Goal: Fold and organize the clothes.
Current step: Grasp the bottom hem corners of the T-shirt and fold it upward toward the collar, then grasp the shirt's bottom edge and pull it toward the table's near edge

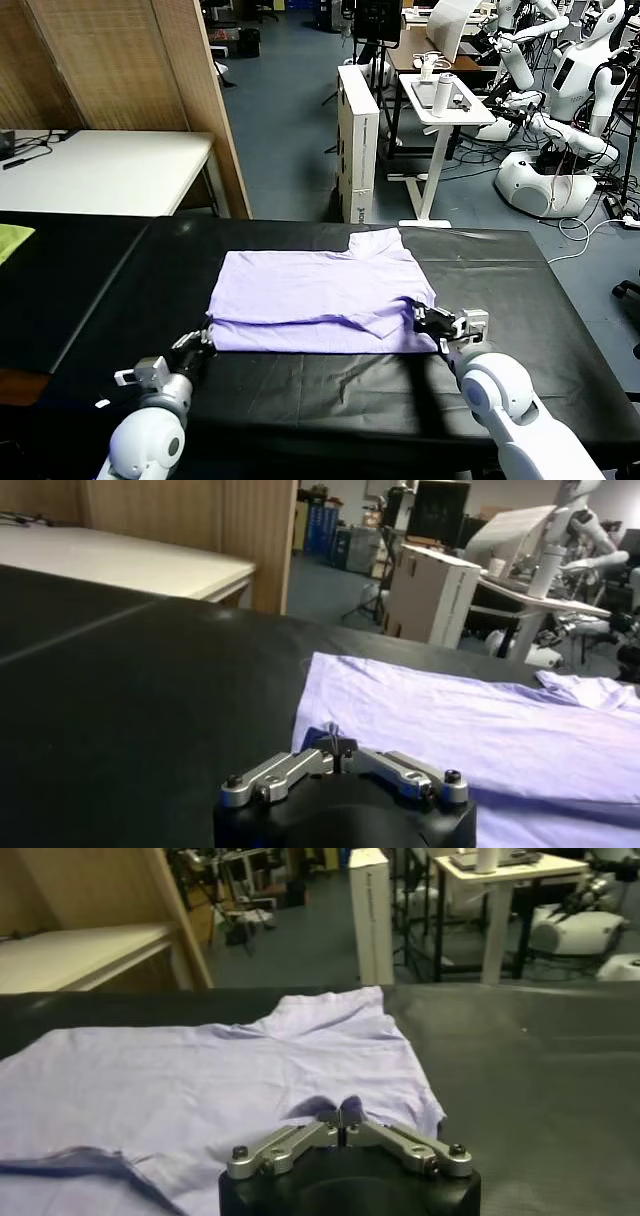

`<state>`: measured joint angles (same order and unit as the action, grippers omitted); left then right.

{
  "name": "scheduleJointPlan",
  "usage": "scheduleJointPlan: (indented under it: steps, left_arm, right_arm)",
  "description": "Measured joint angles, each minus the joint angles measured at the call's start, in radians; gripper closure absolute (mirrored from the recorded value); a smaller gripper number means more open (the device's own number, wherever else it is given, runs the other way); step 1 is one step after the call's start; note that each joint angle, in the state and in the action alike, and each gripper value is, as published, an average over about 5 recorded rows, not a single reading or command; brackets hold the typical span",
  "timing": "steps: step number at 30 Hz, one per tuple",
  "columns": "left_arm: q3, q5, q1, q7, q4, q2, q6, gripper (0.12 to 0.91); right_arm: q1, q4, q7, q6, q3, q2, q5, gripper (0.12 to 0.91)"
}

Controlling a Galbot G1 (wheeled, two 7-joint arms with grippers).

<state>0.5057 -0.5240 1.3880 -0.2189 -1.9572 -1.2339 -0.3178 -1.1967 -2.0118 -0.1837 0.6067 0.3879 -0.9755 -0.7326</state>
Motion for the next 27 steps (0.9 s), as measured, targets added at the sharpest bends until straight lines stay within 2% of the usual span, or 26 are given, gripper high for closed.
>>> scheduleJointPlan:
  steps: [3,8,9,12,17,23,27]
  left_arm:
    - [0.004,-0.004,0.006,-0.007,-0.011,0.0,-0.007,0.544]
    - [0.013,-0.007,0.029,-0.011,-0.036,-0.002,-0.031,0.211]
    - [0.015,-0.005,0.036,-0.01,-0.044,-0.003,-0.039,0.174]
    - [0.019,0.01,0.068,0.0,-0.071,-0.007,-0.055,0.13]
    - [0.024,0.024,0.126,0.008,-0.097,-0.013,-0.057,0.123]
    - [0.024,0.026,0.152,0.01,-0.097,-0.017,-0.057,0.123]
    - [0.022,0.027,0.155,0.009,-0.093,-0.019,-0.057,0.123]
  right_arm:
    - [-0.045,-0.028,0.012,-0.001,0.029,0.026,0.007,0.139]
    - [-0.137,-0.067,0.029,-0.01,0.083,0.061,0.018,0.119]
    - [-0.156,-0.072,0.031,-0.01,0.092,0.065,0.019,0.119]
    - [-0.204,-0.081,0.036,-0.011,0.113,0.069,0.021,0.118]
    - [-0.248,-0.083,0.042,-0.011,0.119,0.066,0.03,0.131]
    - [-0.256,-0.074,0.047,-0.012,0.12,0.066,0.034,0.3]
    - [-0.256,-0.067,0.049,-0.012,0.114,0.063,0.041,0.36]
